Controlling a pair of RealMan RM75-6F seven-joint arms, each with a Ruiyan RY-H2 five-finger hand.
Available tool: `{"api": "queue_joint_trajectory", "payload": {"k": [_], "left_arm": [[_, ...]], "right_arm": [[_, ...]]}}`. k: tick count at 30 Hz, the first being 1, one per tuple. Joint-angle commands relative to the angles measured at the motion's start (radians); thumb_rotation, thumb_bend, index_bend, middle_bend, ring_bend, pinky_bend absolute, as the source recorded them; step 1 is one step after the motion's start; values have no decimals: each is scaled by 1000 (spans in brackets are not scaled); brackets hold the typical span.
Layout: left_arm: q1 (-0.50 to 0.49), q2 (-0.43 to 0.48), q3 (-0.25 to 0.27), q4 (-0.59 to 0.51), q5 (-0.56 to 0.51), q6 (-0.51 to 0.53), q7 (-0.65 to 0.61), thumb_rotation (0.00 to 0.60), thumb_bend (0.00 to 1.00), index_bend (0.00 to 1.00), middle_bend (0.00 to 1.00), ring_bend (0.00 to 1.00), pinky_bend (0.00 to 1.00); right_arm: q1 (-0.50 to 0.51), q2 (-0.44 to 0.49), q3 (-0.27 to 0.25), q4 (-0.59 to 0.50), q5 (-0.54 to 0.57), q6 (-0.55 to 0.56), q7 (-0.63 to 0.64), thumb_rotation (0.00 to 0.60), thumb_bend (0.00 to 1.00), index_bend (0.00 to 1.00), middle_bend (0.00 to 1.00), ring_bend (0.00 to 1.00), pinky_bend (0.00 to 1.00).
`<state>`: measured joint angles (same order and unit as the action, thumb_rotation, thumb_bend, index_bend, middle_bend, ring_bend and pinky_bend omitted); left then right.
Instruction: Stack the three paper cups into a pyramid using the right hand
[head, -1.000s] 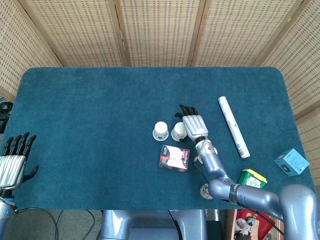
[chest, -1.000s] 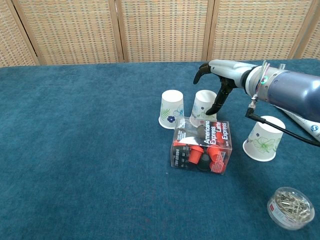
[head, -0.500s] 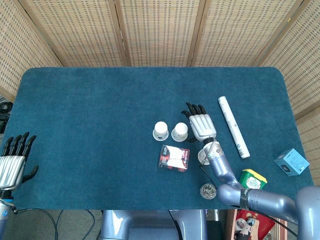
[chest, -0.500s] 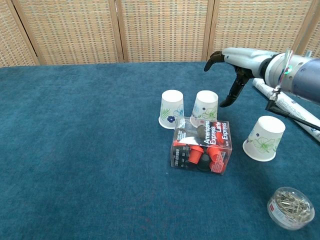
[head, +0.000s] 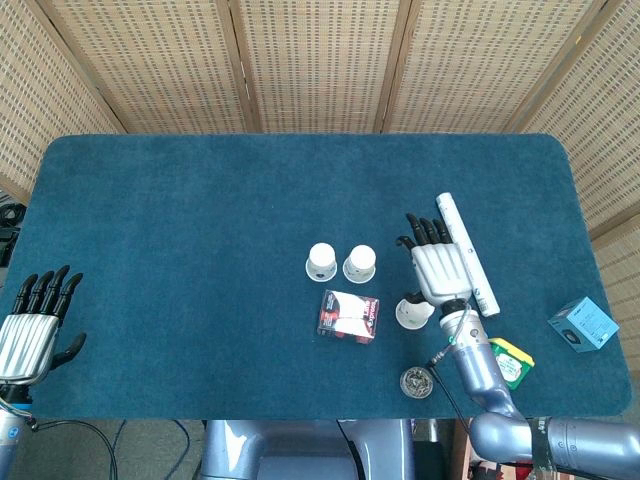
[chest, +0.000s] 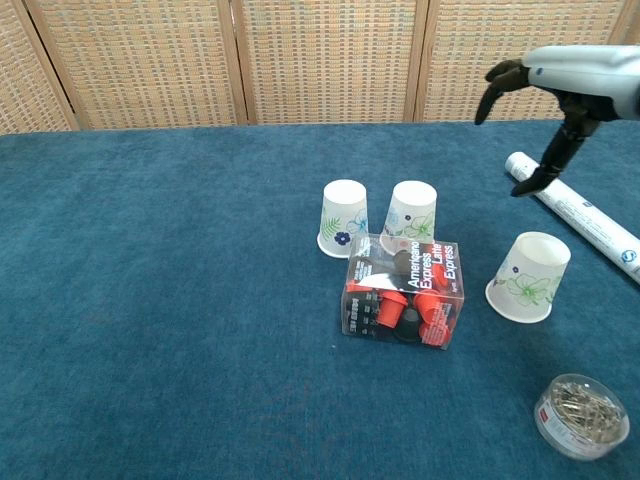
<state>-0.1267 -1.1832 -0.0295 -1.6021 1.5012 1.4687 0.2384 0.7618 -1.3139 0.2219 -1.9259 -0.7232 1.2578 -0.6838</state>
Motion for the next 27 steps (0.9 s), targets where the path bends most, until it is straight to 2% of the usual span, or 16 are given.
{"api": "queue_joint_trajectory", "payload": {"k": [1, 12, 22, 27], "left_arm": [[2, 2, 2, -3, 5, 4, -1, 600, 312, 0, 0, 0, 0], [4, 1, 4, -14, 21, 14, 8, 600, 312, 0, 0, 0, 0], [2, 0, 5, -15, 24, 10, 9, 600, 312, 0, 0, 0, 0], [4, 2, 7, -18, 31, 14, 7, 600, 312, 0, 0, 0, 0]], "right_arm": [[-15, 7, -17, -7, 3, 10, -3, 600, 38, 323, 0, 0, 0], [-38, 2, -50, 37, 38, -20, 13, 600, 38, 328, 0, 0, 0], [-42, 17, -56, -33, 130, 14, -38, 600, 38, 328, 0, 0, 0], [-49, -11, -74, -29, 129, 18, -36, 600, 38, 327, 0, 0, 0]]}}
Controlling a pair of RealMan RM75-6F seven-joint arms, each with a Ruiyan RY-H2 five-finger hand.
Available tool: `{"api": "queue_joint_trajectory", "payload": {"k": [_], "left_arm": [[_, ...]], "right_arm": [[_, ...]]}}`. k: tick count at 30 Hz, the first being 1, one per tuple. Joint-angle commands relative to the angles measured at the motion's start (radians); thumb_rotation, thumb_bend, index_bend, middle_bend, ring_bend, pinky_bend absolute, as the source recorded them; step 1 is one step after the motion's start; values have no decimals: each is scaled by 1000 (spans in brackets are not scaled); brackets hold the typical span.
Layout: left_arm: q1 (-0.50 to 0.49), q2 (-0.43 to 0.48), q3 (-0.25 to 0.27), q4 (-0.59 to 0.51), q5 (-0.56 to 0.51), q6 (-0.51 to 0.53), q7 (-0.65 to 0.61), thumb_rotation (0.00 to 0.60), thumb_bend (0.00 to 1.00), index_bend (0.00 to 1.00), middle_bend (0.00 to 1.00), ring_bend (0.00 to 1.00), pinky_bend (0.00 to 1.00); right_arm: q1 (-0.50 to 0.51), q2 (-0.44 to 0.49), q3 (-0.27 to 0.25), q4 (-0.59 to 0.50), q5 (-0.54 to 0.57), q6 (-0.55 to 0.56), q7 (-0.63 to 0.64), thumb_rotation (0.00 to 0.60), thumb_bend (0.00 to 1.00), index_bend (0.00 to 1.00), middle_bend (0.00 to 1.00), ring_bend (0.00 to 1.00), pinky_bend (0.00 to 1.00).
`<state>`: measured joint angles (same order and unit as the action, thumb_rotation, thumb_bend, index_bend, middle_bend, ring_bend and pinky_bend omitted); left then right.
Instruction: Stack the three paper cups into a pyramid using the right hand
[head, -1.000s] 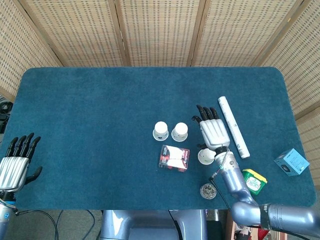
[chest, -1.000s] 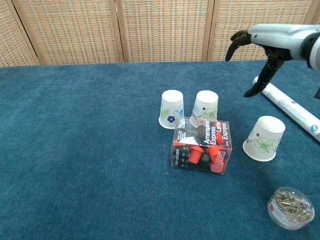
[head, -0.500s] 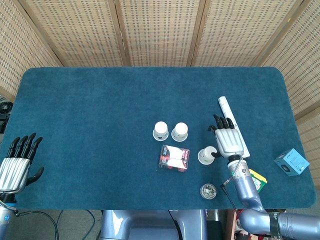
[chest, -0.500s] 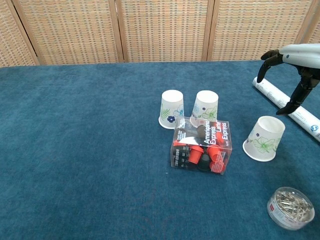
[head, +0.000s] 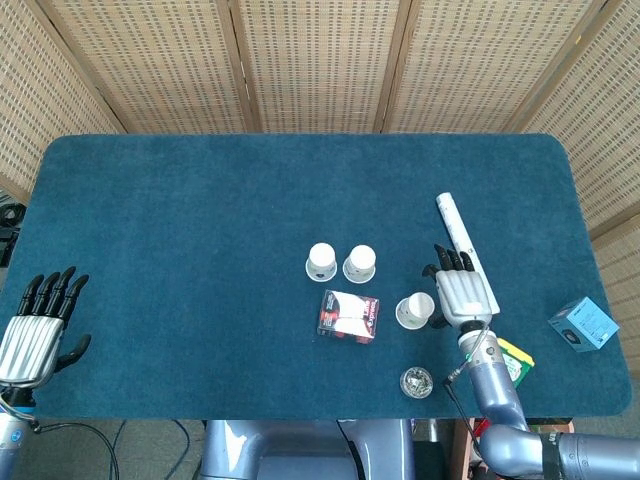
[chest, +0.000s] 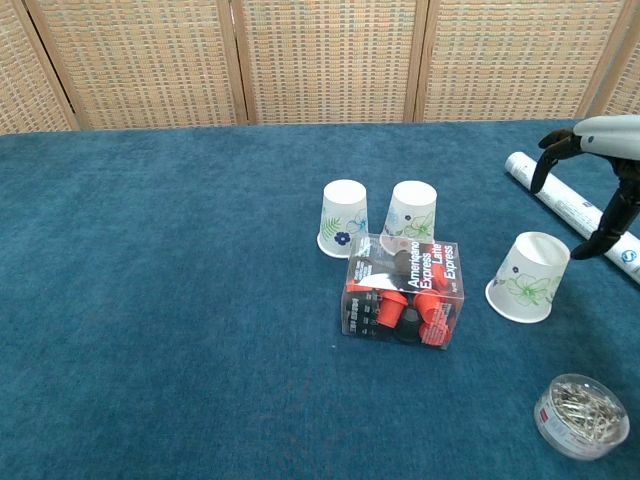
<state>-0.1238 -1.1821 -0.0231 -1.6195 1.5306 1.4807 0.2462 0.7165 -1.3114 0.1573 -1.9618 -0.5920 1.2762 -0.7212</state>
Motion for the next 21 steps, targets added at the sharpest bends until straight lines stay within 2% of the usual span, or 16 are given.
{"api": "queue_joint_trajectory", "payload": {"k": [1, 21], "left_arm": [[2, 1, 1, 0, 2, 3, -2, 600, 312, 0, 0, 0, 0], [-3, -5, 0, -1, 0, -8, 13, 600, 311, 0, 0, 0, 0]], "right_arm": [[-5, -19, -12, 13, -4, -1, 4, 600, 38, 327, 0, 0, 0], [-13, -82, -21, 92, -28, -40, 42, 600, 39, 355, 0, 0, 0]]}}
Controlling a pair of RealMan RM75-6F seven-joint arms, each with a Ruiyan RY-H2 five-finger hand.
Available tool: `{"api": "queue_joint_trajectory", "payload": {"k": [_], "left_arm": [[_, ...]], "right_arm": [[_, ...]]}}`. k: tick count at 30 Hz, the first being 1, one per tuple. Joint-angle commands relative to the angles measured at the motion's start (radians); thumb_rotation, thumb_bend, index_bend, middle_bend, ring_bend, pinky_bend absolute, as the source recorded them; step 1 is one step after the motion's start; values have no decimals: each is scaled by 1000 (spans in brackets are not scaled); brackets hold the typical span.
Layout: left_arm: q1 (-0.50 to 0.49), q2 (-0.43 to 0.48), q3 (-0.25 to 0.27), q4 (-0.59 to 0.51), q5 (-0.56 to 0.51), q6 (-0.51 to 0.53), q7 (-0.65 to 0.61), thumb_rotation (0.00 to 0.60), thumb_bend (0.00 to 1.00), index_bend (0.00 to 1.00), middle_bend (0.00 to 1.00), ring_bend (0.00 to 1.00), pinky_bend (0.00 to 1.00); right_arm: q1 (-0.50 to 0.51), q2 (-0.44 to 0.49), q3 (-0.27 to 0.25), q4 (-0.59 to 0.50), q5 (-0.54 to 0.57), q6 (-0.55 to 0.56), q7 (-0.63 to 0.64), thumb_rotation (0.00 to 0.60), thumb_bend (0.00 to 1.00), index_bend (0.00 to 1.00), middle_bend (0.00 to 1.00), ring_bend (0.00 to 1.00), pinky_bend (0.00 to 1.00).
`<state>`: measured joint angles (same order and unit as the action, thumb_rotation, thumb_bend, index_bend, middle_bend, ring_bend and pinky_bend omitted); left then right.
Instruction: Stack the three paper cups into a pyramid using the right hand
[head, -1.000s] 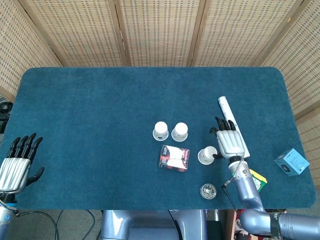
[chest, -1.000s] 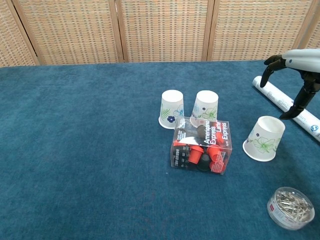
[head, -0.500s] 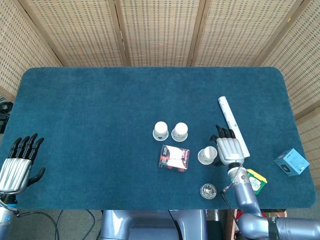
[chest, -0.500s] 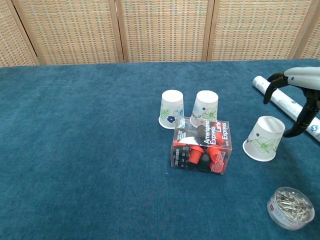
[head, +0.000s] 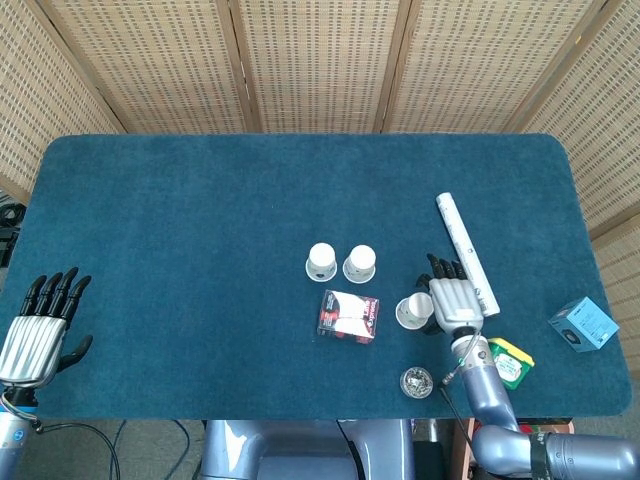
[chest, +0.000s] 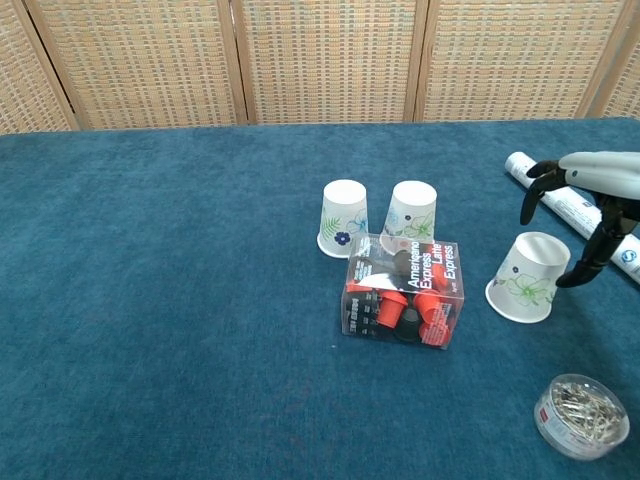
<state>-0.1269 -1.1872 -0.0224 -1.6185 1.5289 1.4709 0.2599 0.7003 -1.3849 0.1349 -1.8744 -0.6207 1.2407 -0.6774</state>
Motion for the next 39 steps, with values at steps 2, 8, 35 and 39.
{"api": "queue_joint_trajectory", "payload": {"k": [2, 8, 35, 39], "left_arm": [[1, 1, 0, -3, 1, 2, -2, 600, 312, 0, 0, 0, 0], [1, 2, 0, 1, 0, 1, -6, 600, 312, 0, 0, 0, 0], [0, 3, -1, -2, -1, -2, -14, 600, 312, 0, 0, 0, 0], [2, 4, -2, -2, -2, 2, -15, 600, 311, 0, 0, 0, 0]], "right_arm": [[5, -18, 4, 13, -3, -4, -1, 600, 38, 365, 0, 0, 0], [14, -36, -3, 50, -15, 0, -27, 600, 38, 403, 0, 0, 0], [49, -4, 69, -2, -26, 28, -77, 600, 39, 544, 0, 0, 0], [75, 36, 105, -62, -18, 57, -123, 600, 38, 544, 0, 0, 0]]}}
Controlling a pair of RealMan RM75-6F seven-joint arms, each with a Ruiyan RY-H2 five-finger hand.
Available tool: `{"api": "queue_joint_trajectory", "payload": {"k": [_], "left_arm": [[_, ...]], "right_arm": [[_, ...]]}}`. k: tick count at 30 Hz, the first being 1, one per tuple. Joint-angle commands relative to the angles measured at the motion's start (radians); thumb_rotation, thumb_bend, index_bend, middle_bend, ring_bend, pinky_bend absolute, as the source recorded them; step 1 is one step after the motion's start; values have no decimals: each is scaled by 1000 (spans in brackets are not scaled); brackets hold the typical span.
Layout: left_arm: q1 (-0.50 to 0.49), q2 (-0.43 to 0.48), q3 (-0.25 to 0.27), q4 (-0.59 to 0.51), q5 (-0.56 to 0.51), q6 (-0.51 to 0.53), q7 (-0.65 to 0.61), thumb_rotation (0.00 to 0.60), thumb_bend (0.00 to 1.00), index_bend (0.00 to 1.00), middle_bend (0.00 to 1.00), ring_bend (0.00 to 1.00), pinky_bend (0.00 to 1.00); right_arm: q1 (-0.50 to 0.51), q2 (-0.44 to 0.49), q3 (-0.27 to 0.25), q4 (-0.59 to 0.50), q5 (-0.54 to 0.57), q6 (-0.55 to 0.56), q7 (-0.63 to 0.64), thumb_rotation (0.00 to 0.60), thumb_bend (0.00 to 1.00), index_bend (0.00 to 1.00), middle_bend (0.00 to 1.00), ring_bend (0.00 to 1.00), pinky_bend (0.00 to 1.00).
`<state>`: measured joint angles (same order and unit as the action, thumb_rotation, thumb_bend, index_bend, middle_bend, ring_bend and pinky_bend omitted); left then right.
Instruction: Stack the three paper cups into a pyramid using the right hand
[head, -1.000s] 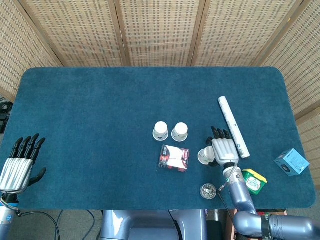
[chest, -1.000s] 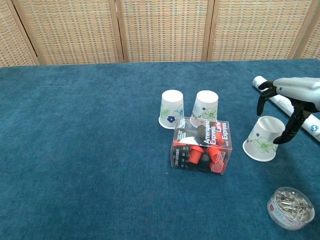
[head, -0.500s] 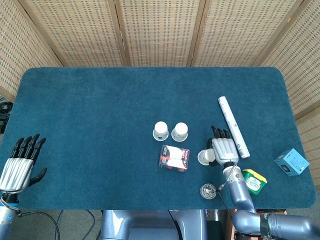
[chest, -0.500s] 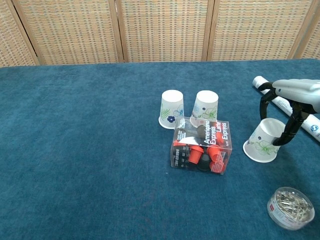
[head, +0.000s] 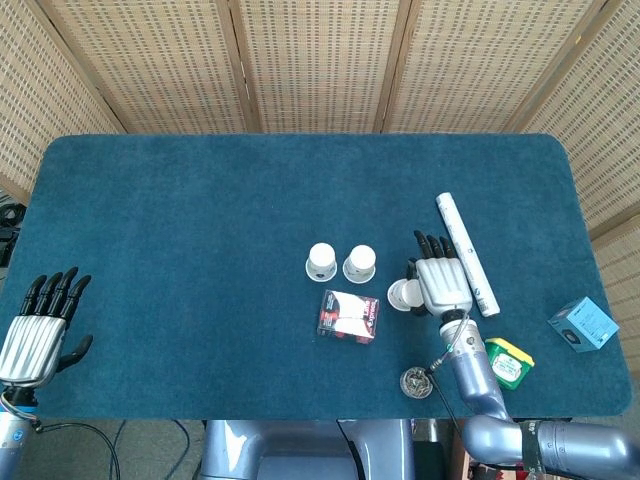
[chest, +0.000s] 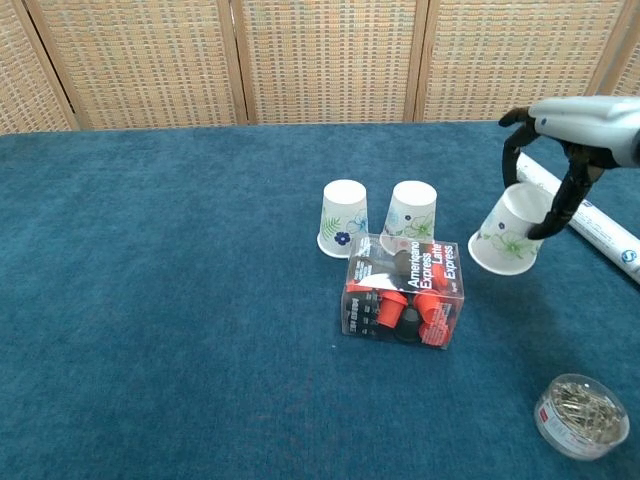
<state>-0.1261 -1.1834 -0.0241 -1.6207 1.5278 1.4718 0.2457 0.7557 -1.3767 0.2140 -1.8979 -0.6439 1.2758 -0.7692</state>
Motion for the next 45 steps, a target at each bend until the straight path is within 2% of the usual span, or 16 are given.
{"api": "queue_joint_trajectory", "payload": {"k": [1, 9, 16, 23, 34, 45], "left_arm": [[1, 1, -1, -1, -1, 2, -1, 600, 312, 0, 0, 0, 0], [3, 6, -1, -5, 0, 4, -4, 600, 312, 0, 0, 0, 0], [2, 5, -1, -2, -1, 3, 0, 600, 311, 0, 0, 0, 0], [1, 3, -5, 5, -15, -5, -6, 600, 311, 0, 0, 0, 0], [-7, -2, -12, 18, -41, -28, -5, 600, 311, 0, 0, 0, 0], [-15, -8, -14, 32, -66, -55, -6, 600, 312, 0, 0, 0, 0]], "right_arm": [[26, 34, 34, -51, 7, 27, -38, 600, 38, 544, 0, 0, 0], [98, 50, 98, -144, 26, 57, -110, 600, 39, 547, 0, 0, 0], [176, 14, 142, -142, 117, 42, -154, 600, 38, 552, 0, 0, 0], [267, -19, 171, -63, 236, 1, -193, 600, 38, 552, 0, 0, 0], [364, -61, 177, 58, 331, -58, -220, 600, 38, 552, 0, 0, 0], [407, -100, 164, 150, 341, -100, -194, 600, 38, 552, 0, 0, 0]]}}
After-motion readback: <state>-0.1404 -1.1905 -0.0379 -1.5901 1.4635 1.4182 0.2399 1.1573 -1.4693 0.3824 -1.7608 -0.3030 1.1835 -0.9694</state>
